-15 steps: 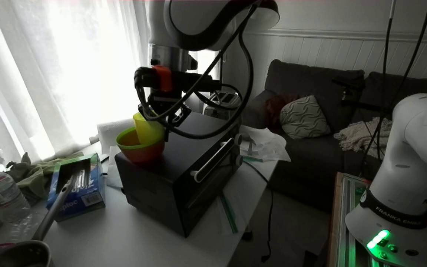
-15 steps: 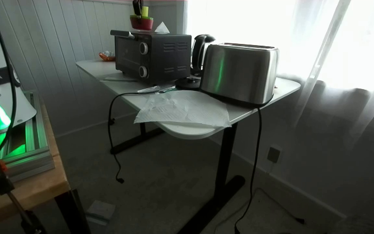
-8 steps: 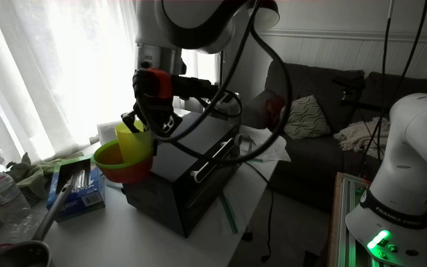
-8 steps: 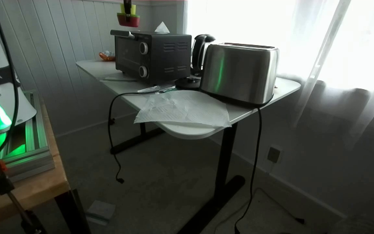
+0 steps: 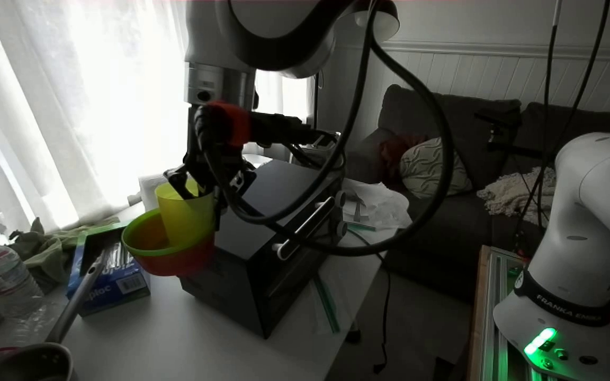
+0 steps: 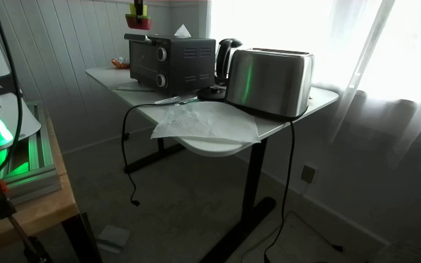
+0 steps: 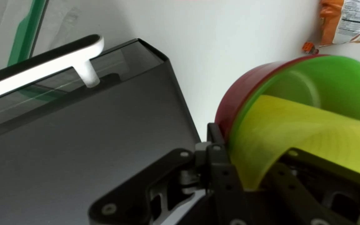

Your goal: Stack the two bowls together then put the yellow cup in the green bowl and place the bowls on the table

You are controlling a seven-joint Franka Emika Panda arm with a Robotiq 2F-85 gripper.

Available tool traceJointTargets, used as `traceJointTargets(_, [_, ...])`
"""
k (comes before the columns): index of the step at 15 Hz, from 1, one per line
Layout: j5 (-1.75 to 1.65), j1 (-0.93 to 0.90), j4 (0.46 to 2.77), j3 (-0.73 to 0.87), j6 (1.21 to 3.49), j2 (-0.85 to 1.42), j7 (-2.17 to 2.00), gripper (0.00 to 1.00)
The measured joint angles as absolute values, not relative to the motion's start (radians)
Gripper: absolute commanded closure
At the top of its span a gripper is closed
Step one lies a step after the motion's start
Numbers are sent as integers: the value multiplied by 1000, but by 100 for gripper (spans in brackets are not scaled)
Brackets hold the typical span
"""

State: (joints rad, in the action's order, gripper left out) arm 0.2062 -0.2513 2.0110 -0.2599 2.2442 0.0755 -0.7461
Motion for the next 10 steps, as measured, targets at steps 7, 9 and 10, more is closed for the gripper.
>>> traceJointTargets(7, [205, -291, 1996, -285, 2258, 101, -731, 97])
traceJointTargets(9, [205, -320, 1980, -306, 2277, 125, -717, 97])
traceJointTargets(10, [205, -334, 1971, -316, 2289, 139, -709, 97])
